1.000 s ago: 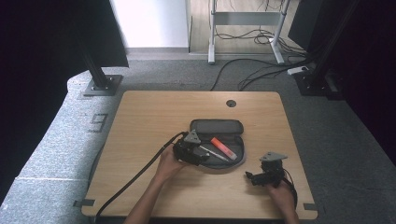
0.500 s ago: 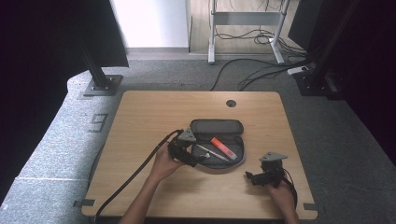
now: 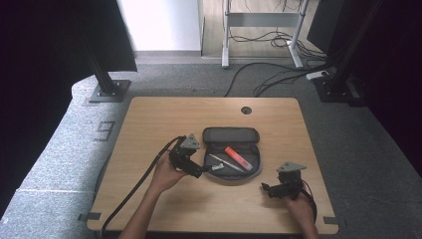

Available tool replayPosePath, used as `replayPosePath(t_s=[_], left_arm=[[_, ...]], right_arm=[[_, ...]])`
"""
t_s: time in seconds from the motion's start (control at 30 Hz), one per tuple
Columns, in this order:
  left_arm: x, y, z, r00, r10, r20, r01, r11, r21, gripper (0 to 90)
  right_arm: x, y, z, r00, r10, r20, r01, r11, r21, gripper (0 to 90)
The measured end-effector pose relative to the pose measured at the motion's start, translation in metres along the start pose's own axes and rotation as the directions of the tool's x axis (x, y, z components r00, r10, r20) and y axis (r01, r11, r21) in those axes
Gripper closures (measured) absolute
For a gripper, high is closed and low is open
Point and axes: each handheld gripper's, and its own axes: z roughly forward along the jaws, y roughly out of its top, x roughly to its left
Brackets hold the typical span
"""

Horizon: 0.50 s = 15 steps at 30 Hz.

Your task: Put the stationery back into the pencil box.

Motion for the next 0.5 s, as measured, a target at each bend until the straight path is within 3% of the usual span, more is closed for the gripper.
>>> replayPosePath(t_s=[0.23, 0.5], left_arm=[[0.004, -0.010, -0.016, 0.9995, -0.014, -0.029, 0.014, 0.9999, 0.003, 0.3], [0.014, -0.028, -0.031, 0.9967, -0.065, -0.047, 0.064, 0.9976, -0.025, 0.0]], right_arm=[[0.000, 0.000, 0.000, 1.0000, 0.000, -0.001, 0.000, 1.0000, 0.000, 0.0], [0.000, 0.000, 0.000, 1.0000, 0.000, -0.001, 0.000, 1.0000, 0.000, 0.0]])
